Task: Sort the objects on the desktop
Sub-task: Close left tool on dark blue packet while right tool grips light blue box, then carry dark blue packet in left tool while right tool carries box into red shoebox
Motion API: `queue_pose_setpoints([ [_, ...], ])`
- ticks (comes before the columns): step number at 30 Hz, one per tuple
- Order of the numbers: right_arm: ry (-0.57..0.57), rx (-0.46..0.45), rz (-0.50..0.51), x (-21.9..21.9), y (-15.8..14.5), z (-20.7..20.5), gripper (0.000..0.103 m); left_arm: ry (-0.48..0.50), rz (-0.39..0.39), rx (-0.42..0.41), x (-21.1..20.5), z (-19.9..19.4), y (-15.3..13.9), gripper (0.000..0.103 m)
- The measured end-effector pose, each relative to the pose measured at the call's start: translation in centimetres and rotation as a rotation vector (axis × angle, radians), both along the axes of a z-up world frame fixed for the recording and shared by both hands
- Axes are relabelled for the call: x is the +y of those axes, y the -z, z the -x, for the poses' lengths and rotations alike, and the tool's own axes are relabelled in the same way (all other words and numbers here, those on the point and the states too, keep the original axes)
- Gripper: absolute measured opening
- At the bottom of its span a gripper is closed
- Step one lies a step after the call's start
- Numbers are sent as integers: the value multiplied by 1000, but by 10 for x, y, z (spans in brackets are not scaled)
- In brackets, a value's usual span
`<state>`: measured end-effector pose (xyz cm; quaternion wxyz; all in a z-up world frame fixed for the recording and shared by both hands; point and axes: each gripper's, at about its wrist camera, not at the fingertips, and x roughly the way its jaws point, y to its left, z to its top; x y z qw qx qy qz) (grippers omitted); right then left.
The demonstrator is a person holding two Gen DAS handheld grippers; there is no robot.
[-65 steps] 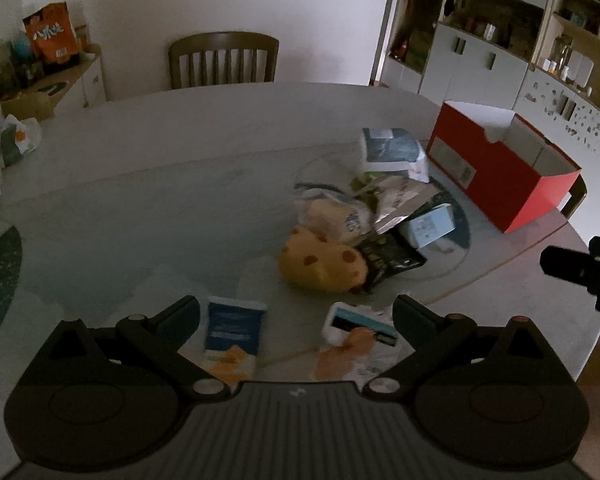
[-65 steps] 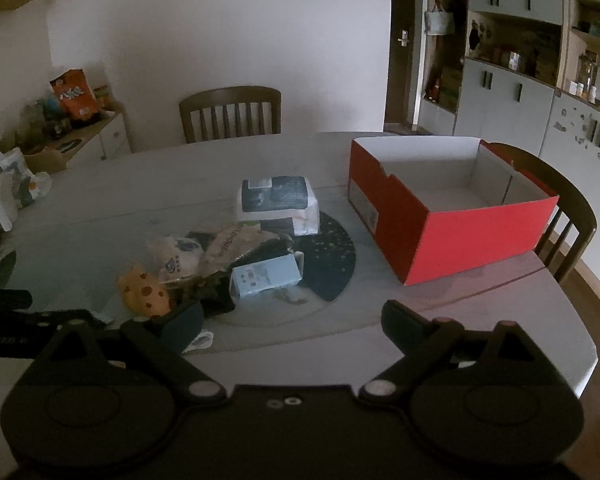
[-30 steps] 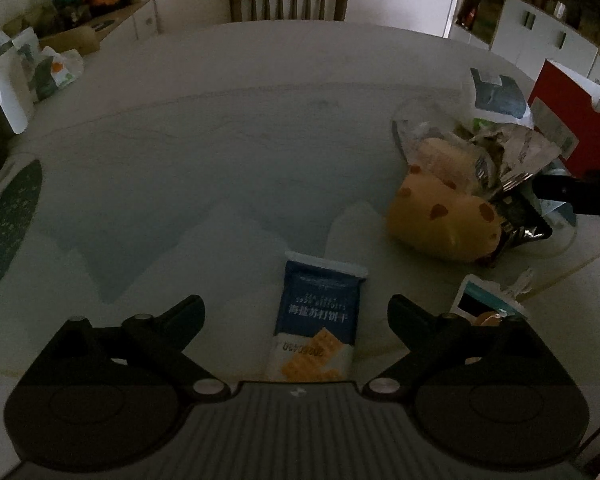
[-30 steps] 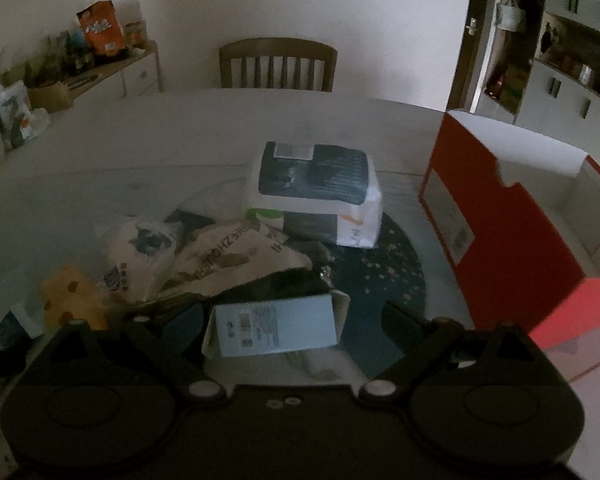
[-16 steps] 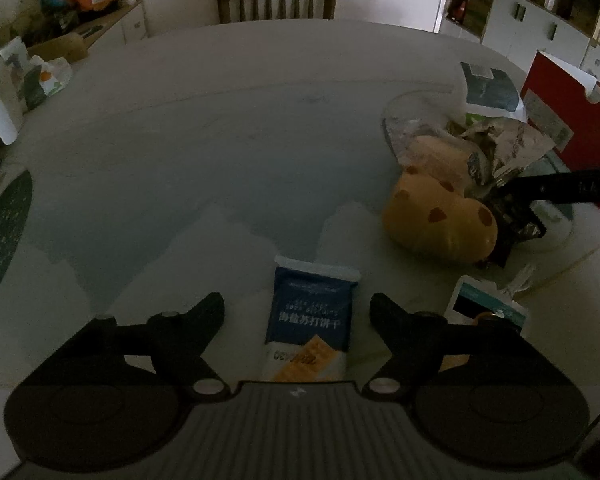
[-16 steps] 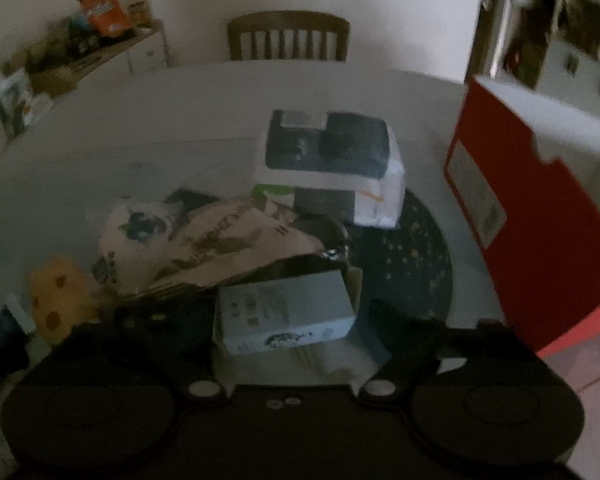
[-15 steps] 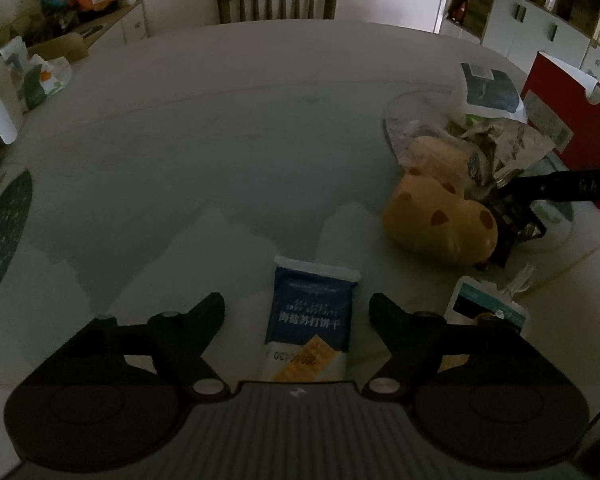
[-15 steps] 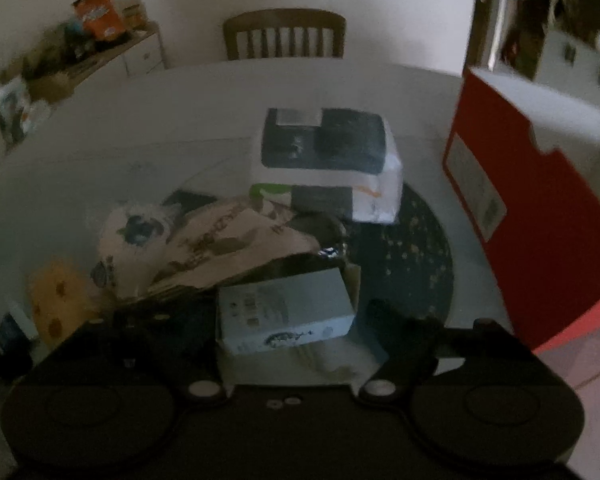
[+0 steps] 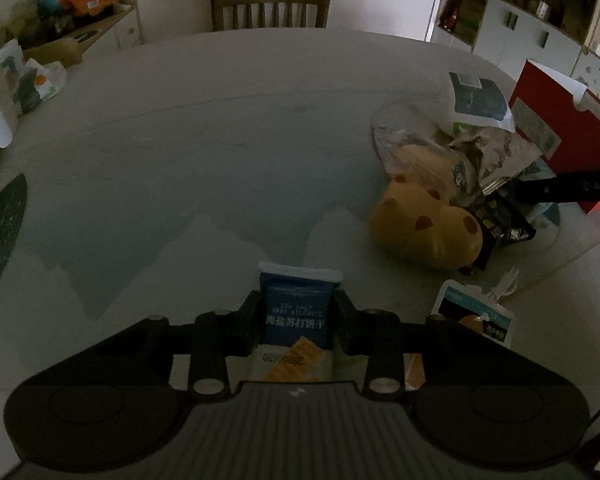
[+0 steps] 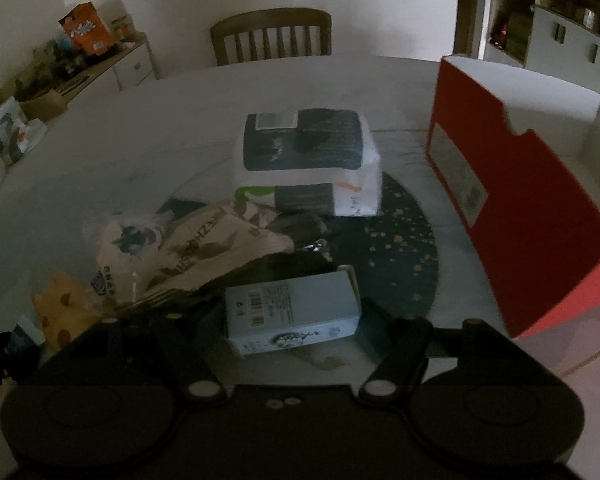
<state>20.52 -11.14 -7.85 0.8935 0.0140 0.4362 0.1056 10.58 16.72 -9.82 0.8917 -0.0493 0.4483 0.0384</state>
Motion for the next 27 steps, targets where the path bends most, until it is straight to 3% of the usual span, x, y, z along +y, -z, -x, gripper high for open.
queue_pose_setpoints([
  [12,62,1,62,-9,-16,30,71,22,37,-34,4,10,-13,35],
  [27,125,-60,7,-36,-57,81,71,104,49,-115,-23,14,-52,35],
])
